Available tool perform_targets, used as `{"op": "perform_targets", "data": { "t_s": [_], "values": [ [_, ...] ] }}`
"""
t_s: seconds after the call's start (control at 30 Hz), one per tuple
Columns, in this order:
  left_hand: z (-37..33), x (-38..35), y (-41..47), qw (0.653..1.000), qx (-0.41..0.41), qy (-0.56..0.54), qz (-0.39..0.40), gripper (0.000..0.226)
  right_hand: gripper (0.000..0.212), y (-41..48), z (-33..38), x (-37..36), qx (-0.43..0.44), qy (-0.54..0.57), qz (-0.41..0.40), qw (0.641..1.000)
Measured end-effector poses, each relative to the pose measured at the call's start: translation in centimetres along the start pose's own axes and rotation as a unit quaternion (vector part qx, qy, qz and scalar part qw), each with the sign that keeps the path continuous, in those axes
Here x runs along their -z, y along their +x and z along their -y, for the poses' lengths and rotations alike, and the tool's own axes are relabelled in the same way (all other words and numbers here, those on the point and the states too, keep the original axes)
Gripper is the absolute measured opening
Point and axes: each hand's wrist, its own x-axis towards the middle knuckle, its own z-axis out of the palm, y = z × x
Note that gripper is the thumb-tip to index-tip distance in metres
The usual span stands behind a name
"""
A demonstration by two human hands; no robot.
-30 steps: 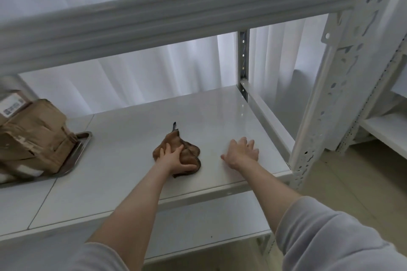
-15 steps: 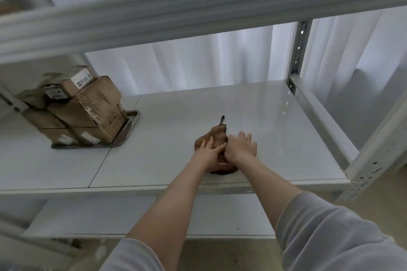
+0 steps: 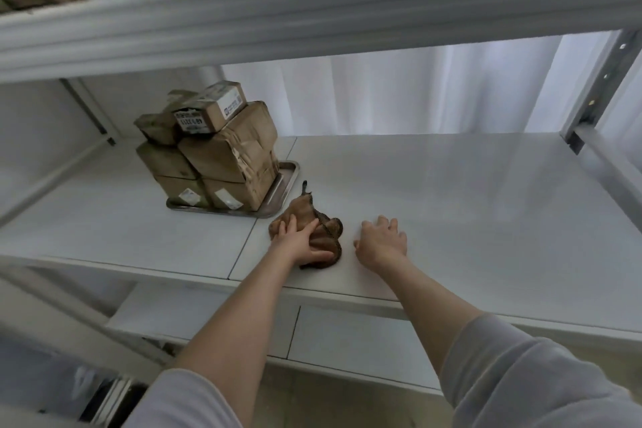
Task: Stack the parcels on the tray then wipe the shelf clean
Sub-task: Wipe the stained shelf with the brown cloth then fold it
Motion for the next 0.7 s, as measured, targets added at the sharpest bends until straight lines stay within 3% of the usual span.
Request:
{"op": "perform_targets", "data": {
  "t_s": [0.27,0.43,0.7],
  "values": [
    [5.9,0.2,-2.3,0.999,0.043,-0.007,0.012,0.099,0.045,-0.3,4.9,-0.6,0.040,-0.007,-0.006,0.999],
    [5.0,-1.0,-3.6,0.997,0.074,-0.008,0.000,0.096,0.043,-1.3,2.6,-0.2,0.027,-0.012,-0.011,1.000],
    [-4.4,-3.5,-4.8,0.994,-0.101,0.029,0.006,0.061,0.043,-2.5,-0.3,1.3,0.008,0.013,-0.029,0.999]
  ]
}}
